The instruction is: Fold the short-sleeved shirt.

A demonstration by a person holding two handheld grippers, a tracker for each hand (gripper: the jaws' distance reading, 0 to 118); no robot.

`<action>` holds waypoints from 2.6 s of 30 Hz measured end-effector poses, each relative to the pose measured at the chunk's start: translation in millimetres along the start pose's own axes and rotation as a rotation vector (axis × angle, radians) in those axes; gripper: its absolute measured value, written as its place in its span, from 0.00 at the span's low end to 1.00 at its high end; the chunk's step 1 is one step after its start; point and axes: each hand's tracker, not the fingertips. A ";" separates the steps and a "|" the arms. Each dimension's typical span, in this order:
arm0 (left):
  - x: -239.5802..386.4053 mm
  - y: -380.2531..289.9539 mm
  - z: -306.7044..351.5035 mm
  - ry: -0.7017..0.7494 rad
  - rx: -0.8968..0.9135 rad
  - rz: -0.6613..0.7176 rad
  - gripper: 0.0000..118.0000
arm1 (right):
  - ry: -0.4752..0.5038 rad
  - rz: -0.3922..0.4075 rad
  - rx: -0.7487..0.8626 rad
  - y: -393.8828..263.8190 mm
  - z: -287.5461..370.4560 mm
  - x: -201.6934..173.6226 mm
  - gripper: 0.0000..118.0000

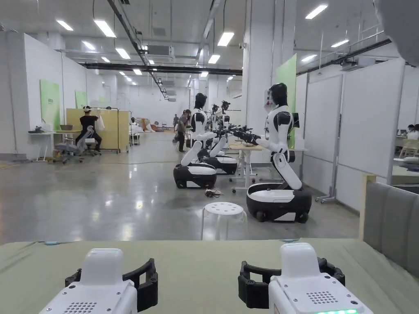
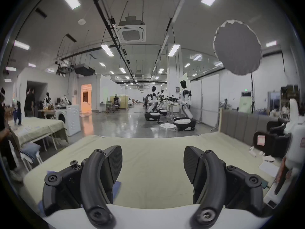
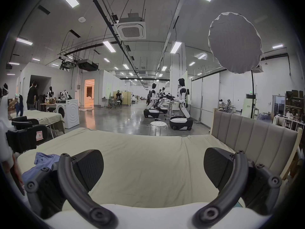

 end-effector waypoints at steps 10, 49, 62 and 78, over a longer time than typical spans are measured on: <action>8.8 -4.8 -4.4 0.047 -0.005 -0.075 0.65 | 0.004 0.008 -0.008 -1.1 -5.5 -1.8 1.00; -300.0 -167.3 -95.7 0.318 -0.820 0.225 0.59 | 0.518 0.087 -0.218 -80.1 -70.9 -206.9 0.01; -303.5 -249.7 -143.4 0.402 -0.830 0.165 0.44 | 0.490 0.069 -0.355 -123.8 -118.2 -210.5 0.01; -147.9 -178.4 -165.3 -0.033 -0.588 0.216 0.09 | 0.328 -0.019 -0.329 -117.6 -98.7 -100.9 0.01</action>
